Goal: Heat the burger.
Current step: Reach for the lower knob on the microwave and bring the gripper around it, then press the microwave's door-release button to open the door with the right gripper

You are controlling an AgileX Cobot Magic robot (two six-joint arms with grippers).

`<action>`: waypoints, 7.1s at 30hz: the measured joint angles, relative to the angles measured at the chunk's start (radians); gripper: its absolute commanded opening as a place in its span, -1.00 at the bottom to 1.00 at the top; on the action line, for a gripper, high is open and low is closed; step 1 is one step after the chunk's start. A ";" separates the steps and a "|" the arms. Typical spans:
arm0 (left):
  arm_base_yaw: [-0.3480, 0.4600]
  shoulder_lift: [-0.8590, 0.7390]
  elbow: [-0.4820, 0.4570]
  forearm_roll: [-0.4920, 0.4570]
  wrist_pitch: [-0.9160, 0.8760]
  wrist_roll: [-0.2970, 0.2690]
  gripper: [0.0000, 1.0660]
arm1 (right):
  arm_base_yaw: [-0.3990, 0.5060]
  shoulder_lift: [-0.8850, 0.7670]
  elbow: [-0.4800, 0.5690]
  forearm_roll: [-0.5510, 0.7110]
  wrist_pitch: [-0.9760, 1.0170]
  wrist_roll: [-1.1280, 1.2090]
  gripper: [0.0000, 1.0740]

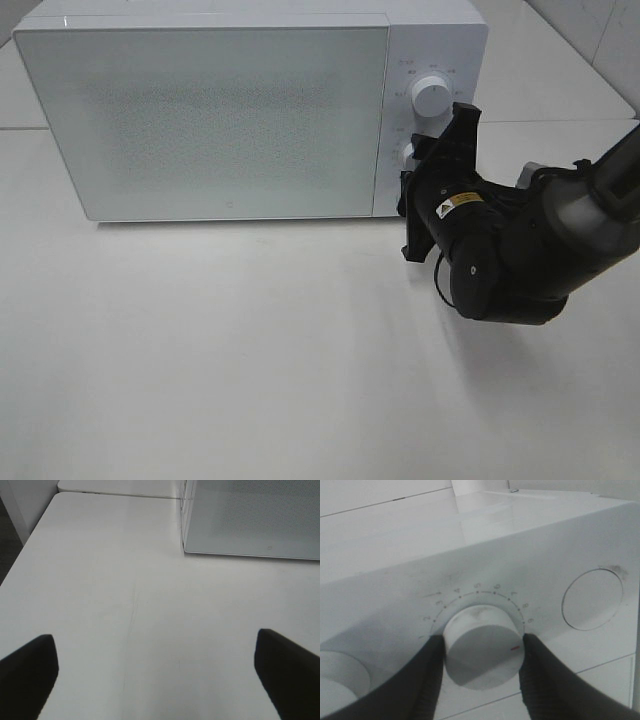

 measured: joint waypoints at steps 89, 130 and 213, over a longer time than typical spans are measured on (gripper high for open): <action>0.000 0.000 0.000 0.000 0.000 0.000 0.90 | -0.091 -0.638 0.085 -0.283 1.459 -1.652 0.34; 0.000 0.000 0.000 0.000 0.000 0.000 0.90 | -0.374 -1.644 0.163 -0.457 2.108 -1.521 0.42; 0.000 0.000 0.000 0.000 0.000 0.000 0.90 | -0.453 -1.193 0.296 -0.523 1.080 -1.521 0.42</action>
